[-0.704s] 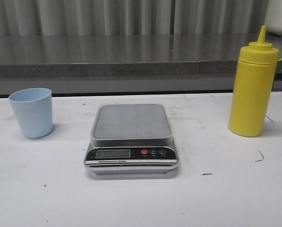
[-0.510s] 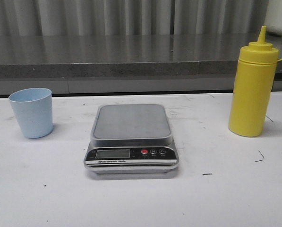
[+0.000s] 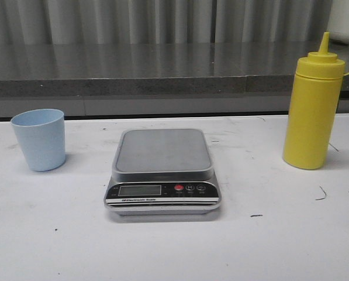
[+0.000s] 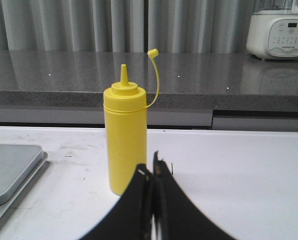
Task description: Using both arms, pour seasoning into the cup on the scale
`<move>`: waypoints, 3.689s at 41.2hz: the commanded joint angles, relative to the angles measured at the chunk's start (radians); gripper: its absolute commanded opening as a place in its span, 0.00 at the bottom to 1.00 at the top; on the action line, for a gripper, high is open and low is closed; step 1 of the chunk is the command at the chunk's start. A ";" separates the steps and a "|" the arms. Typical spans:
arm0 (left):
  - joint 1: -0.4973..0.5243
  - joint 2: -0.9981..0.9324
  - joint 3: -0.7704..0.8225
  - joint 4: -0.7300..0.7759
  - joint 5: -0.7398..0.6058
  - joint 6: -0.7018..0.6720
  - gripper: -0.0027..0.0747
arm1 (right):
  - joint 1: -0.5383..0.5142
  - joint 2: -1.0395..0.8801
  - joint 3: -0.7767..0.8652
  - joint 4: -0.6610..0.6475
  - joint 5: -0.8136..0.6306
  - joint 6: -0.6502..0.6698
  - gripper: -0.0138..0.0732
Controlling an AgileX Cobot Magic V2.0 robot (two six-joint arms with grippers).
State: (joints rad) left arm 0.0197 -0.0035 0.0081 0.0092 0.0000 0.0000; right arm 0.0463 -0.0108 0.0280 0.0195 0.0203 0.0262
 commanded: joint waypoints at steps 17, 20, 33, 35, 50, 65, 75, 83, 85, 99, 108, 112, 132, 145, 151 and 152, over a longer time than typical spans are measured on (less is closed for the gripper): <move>0.003 0.020 -0.259 -0.009 0.041 -0.006 0.01 | 0.000 0.007 -0.277 0.005 0.146 -0.005 0.08; 0.003 0.070 -0.366 -0.009 0.110 -0.006 0.01 | 0.000 0.049 -0.365 0.004 0.215 -0.005 0.08; 0.003 0.352 -0.717 -0.014 0.446 -0.006 0.01 | 0.000 0.318 -0.653 0.004 0.436 -0.005 0.08; 0.003 0.377 -0.717 -0.014 0.446 -0.006 0.01 | 0.000 0.354 -0.654 0.004 0.447 -0.005 0.08; 0.003 0.503 -0.702 -0.020 0.458 -0.006 0.01 | 0.000 0.561 -0.587 0.004 0.451 -0.005 0.08; 0.003 0.598 -0.700 -0.020 0.504 -0.006 0.33 | 0.000 0.651 -0.576 0.005 0.454 -0.005 0.55; -0.022 0.695 -0.740 -0.048 0.537 0.000 0.70 | 0.000 0.651 -0.576 0.005 0.454 -0.005 0.74; -0.112 0.870 -0.876 -0.042 0.696 0.000 0.70 | 0.000 0.651 -0.576 0.005 0.455 -0.005 0.74; -0.128 0.932 -0.912 -0.042 0.730 0.000 0.70 | 0.000 0.651 -0.576 0.005 0.455 -0.005 0.74; -0.142 1.306 -1.171 -0.048 0.827 0.000 0.70 | 0.000 0.651 -0.576 0.005 0.455 -0.005 0.74; -0.142 1.513 -1.315 -0.048 0.844 0.000 0.70 | 0.000 0.651 -0.576 0.005 0.455 -0.005 0.74; -0.142 1.596 -1.371 -0.048 0.844 0.000 0.70 | 0.000 0.651 -0.576 0.005 0.455 -0.005 0.74; -0.142 1.871 -1.501 -0.001 0.803 0.000 0.70 | 0.000 0.651 -0.576 0.005 0.455 -0.005 0.74; -0.142 1.906 -1.502 -0.001 0.760 0.000 0.40 | 0.000 0.651 -0.576 0.005 0.455 -0.005 0.74; -0.142 1.906 -1.502 -0.001 0.760 0.000 0.21 | 0.000 0.651 -0.576 0.005 0.455 -0.005 0.74; -0.142 1.906 -1.502 -0.001 0.760 0.000 0.17 | 0.000 0.651 -0.576 0.005 0.455 -0.005 0.74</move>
State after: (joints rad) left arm -0.1157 1.9522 -1.4639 0.0071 0.7921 0.0000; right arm 0.0463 0.6346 -0.5211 0.0265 0.5435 0.0262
